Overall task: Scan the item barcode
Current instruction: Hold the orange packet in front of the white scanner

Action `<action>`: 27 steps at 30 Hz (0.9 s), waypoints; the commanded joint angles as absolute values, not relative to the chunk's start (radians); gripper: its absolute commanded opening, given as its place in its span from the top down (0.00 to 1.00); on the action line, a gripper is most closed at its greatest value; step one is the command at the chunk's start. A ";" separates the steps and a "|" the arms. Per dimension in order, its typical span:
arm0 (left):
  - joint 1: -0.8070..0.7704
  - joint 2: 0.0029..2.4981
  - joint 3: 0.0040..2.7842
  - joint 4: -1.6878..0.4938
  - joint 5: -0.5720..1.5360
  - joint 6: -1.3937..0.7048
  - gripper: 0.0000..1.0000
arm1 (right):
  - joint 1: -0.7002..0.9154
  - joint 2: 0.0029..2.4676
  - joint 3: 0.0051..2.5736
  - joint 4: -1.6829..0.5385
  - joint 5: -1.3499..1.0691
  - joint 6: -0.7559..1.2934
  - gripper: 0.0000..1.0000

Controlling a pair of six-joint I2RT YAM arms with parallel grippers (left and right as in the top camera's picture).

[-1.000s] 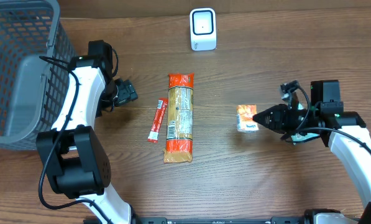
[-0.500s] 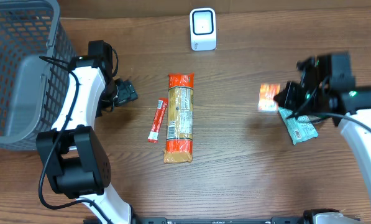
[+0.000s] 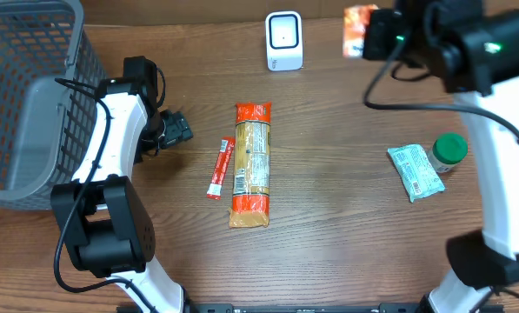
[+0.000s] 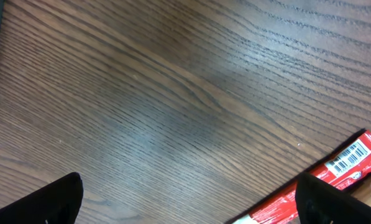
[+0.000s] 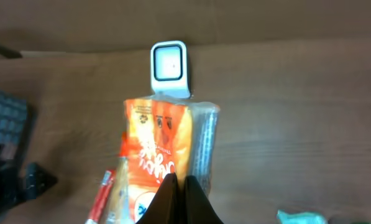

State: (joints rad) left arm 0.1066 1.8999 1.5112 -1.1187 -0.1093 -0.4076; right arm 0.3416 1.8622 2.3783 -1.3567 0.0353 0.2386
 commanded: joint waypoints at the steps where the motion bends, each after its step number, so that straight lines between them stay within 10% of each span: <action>1: 0.104 1.883 1.513 -1.118 -0.115 -0.381 0.00 | 0.397 1.958 2.406 -1.272 0.203 0.095 0.96; 27: 0.104 1.883 1.513 -1.118 -0.115 -0.381 0.00 | 0.484 2.444 2.395 -0.641 0.454 -0.166 0.96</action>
State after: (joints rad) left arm 0.1066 1.8999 1.5112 -1.1183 -0.1097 -0.4076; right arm 0.4786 2.4138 2.3840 -0.6739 0.4023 -0.1589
